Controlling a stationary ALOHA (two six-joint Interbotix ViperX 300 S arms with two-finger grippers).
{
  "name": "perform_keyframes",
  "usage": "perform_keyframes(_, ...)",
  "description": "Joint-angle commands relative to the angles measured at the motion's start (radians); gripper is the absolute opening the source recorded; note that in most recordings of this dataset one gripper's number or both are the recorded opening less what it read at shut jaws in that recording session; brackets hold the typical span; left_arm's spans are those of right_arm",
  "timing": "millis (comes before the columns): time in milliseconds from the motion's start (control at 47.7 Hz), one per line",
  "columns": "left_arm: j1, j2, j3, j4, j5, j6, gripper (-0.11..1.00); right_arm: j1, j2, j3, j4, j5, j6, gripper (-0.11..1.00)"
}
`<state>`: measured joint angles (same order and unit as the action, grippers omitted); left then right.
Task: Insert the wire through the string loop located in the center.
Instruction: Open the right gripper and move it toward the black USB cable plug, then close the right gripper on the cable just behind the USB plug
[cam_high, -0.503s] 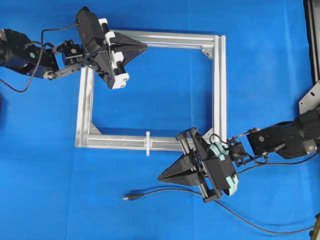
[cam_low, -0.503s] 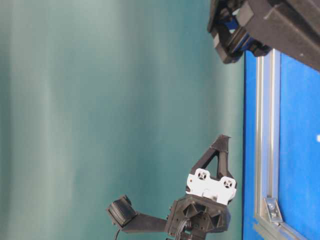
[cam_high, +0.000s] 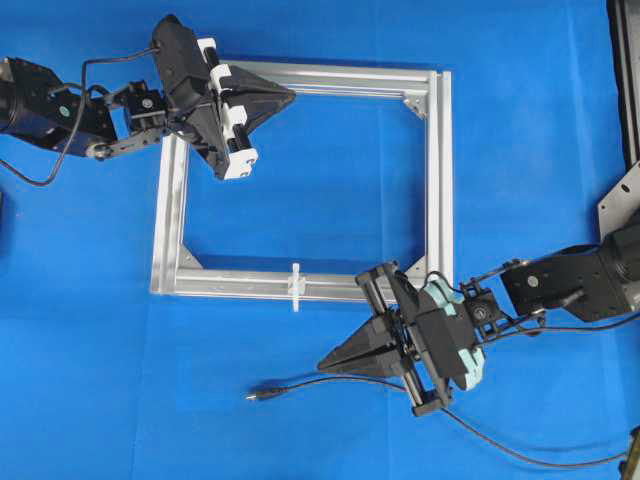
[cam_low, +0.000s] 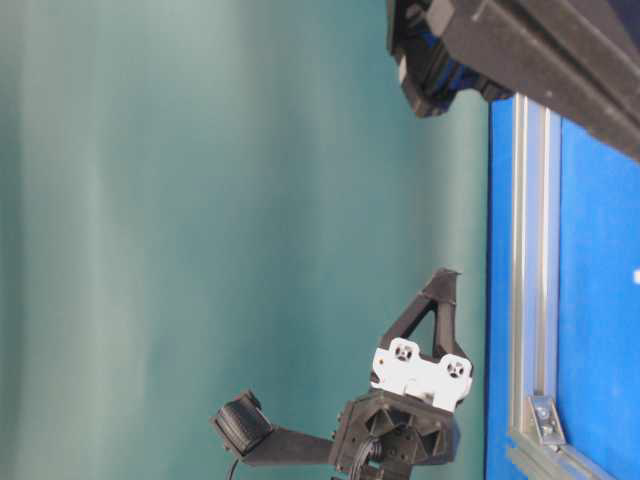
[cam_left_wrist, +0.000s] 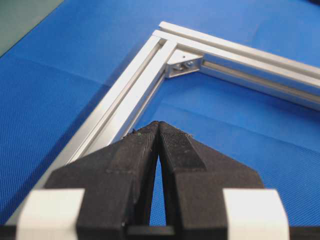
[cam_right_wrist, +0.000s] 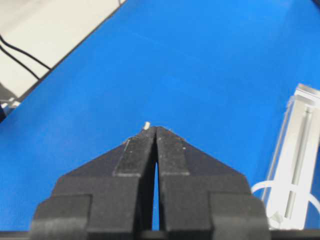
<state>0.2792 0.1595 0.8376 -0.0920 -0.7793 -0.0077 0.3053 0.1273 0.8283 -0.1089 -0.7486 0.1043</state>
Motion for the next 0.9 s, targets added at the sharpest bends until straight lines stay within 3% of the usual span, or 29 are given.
perform_keyframes(0,-0.002,-0.032,-0.009,0.003,-0.008,0.002,0.00,0.008,-0.028,-0.011,0.002,-0.005,0.005,-0.03)
perform_keyframes(126,-0.002,-0.032,-0.008,0.003,-0.008,0.002,0.00,0.008,-0.028,-0.014,0.002,-0.005,0.028,0.14)
perform_keyframes(356,-0.003,-0.034,-0.002,0.003,-0.008,0.002,0.00,0.017,-0.025,-0.020,0.014,-0.003,0.041,0.80)
perform_keyframes(398,-0.003,-0.035,0.002,0.005,-0.008,0.002,0.00,0.018,-0.023,-0.023,0.015,0.002,0.041,0.88)
perform_keyframes(524,-0.003,-0.035,0.003,0.005,-0.009,0.002,0.00,0.021,-0.003,-0.046,0.034,0.046,0.044,0.80)
perform_keyframes(881,-0.005,-0.035,0.003,0.005,-0.008,0.002,0.00,0.038,0.117,-0.152,0.100,0.181,0.044,0.81)
